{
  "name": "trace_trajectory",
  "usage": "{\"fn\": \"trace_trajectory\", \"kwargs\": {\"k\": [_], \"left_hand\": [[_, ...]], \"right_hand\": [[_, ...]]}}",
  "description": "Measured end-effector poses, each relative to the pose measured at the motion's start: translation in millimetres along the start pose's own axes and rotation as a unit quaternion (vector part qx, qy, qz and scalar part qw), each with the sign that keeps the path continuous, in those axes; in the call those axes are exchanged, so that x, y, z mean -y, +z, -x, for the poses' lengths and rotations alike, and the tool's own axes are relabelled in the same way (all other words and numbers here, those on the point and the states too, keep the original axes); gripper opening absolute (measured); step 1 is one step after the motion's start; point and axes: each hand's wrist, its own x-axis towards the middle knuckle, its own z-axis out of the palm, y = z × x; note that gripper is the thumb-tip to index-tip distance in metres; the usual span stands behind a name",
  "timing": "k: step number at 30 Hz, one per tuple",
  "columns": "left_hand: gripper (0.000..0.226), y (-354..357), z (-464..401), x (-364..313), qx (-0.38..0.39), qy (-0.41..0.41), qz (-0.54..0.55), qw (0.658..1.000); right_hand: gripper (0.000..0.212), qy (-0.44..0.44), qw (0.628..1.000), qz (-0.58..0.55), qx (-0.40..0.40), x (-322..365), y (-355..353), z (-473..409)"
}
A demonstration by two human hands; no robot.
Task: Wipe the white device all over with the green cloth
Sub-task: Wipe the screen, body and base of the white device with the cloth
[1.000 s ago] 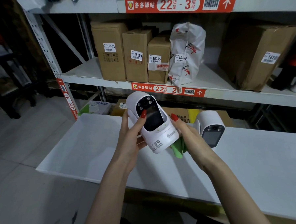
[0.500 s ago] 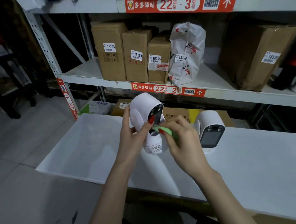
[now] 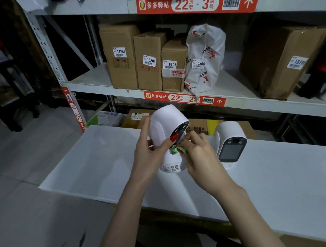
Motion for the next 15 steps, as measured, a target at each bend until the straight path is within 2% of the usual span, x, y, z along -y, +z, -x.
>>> {"fn": "trace_trajectory", "kwargs": {"k": [7,11,13,15], "left_hand": [[0.078,3.0,-1.2,5.7,-0.006,-0.003,-0.033,0.999],[0.083,2.3,-2.1,4.7,-0.013,-0.006,-0.035,0.999],[0.084,2.4,-1.9,4.0,-0.015,-0.004,-0.036,0.999],[0.081,3.1,-1.4,3.9,-0.013,-0.002,-0.037,0.999]], "right_hand": [[0.032,0.035,0.987,-0.152,0.023,6.1,2.2,-0.5],[0.031,0.048,0.974,-0.219,0.017,3.5,-0.1,-1.8],[0.03,0.049,0.979,-0.199,0.011,4.2,-0.6,-1.1],[0.03,0.04,0.991,-0.127,0.002,6.0,2.1,0.6]]}}
